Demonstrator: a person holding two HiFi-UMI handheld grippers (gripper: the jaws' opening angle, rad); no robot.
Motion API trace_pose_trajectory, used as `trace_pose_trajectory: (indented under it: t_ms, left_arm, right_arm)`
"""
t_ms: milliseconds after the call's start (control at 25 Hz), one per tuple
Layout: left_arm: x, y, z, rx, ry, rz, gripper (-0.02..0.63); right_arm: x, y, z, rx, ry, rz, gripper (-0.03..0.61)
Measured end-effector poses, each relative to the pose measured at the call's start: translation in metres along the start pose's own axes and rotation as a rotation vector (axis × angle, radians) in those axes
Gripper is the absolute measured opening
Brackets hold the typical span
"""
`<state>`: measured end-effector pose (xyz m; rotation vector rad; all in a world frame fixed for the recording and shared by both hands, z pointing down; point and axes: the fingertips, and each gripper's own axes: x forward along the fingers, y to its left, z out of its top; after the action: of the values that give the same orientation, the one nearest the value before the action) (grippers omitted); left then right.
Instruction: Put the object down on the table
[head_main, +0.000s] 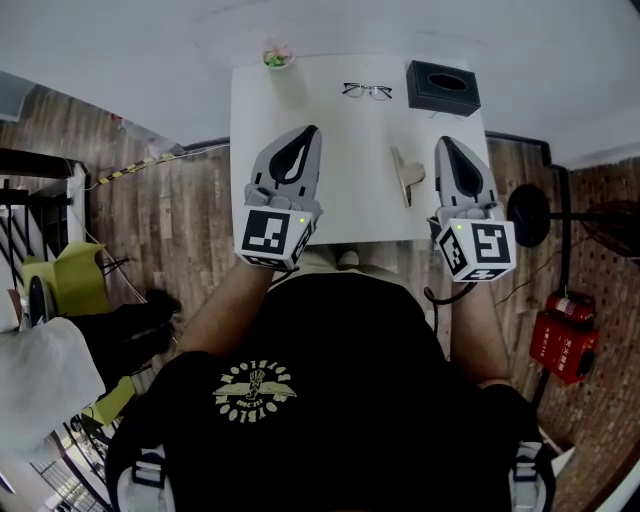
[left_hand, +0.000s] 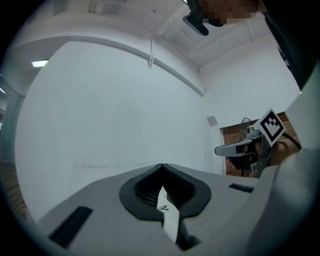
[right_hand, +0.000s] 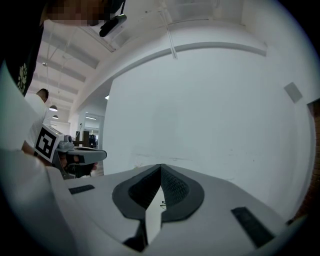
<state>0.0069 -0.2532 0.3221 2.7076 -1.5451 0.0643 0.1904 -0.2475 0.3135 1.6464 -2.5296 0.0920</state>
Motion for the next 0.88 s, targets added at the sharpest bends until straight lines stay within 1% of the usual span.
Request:
trace_pose_trajectory:
  t_ms: [160, 280, 640, 880]
  left_arm:
    - [-0.01, -0.004, 0.007, 0.012, 0.001, -0.005, 0.006]
    - [-0.018, -0.008, 0.011, 0.021, 0.001, -0.006, 0.006]
    - [-0.028, -0.006, 0.008, 0.036, 0.026, -0.04, 0.006]
    - [-0.024, 0.016, -0.002, 0.017, 0.035, -0.053, 0.006]
  right_arm:
    - [-0.011, 0.005, 0.013, -0.002, -0.021, 0.002, -0.002]
    - [-0.018, 0.007, 0.016, 0.005, -0.027, -0.002, 0.0]
    - [-0.027, 0.009, -0.001, 0.03, 0.021, -0.048, 0.0]
    - [-0.015, 0.013, -0.01, 0.034, 0.046, -0.088, 0.0]
